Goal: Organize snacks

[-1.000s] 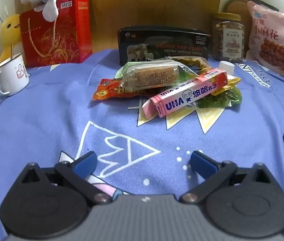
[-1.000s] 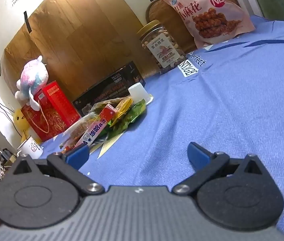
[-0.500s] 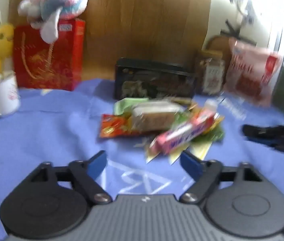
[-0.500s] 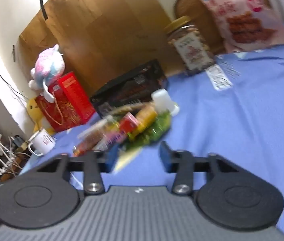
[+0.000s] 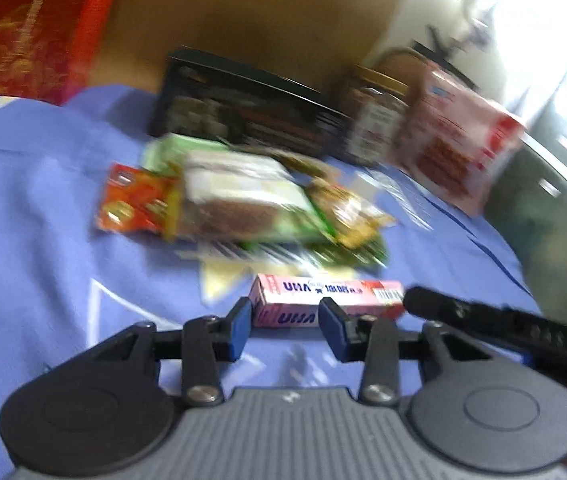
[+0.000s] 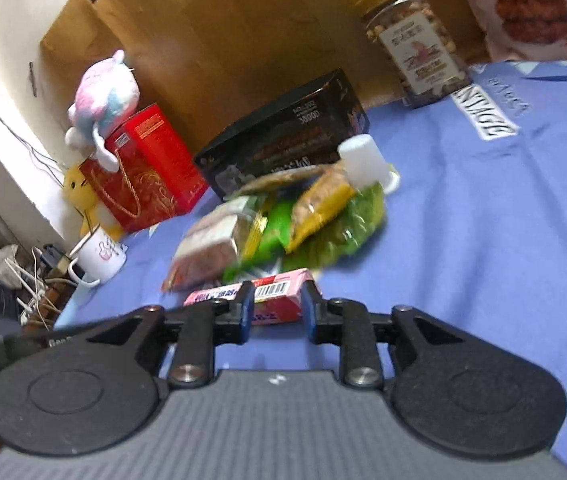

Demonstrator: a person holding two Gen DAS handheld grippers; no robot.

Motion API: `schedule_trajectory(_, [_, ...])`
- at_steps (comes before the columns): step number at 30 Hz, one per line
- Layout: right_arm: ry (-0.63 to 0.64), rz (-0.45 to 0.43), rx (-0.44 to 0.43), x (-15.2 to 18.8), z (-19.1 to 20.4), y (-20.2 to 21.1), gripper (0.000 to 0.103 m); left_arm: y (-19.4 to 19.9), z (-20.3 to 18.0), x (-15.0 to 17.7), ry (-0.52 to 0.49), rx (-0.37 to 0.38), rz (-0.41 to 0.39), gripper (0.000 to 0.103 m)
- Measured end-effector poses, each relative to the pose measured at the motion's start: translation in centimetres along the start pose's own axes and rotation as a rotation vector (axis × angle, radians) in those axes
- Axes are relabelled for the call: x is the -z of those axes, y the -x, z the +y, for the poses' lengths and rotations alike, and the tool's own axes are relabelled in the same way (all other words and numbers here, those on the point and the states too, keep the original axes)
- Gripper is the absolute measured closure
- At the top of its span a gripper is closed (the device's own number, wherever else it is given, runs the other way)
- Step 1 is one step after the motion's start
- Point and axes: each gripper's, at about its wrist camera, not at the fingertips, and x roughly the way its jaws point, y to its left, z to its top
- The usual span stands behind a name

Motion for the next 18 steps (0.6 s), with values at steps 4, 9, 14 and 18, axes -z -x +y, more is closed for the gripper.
schedule_trajectory(4, [0.033, -0.025, 0.015, 0.4, 0.0, 2.3, 0.041, 2.0, -0.5, 0.1, -0.035, 0.001, -0.043, 0.048])
schedule_trajectory(9, [0.238, 0.043, 0.103, -1.5, 1.4, 0.7, 0.033, 2.6, 0.7, -1.5, 0.030, 0.029, -0.025, 0.046])
schedule_trajectory(14, [0.357, 0.097, 0.151, -1.1, 2.2, -2.2, 0.033, -1.0, -0.1, -1.3, 0.001, 0.025, 0.064, 0.059])
schedule_trajectory(18, [0.438, 0.053, 0.229, -0.4, 4.0, -2.8, 0.056, -0.7, -1.6, -1.2, -0.037, -0.014, 0.049, 0.067])
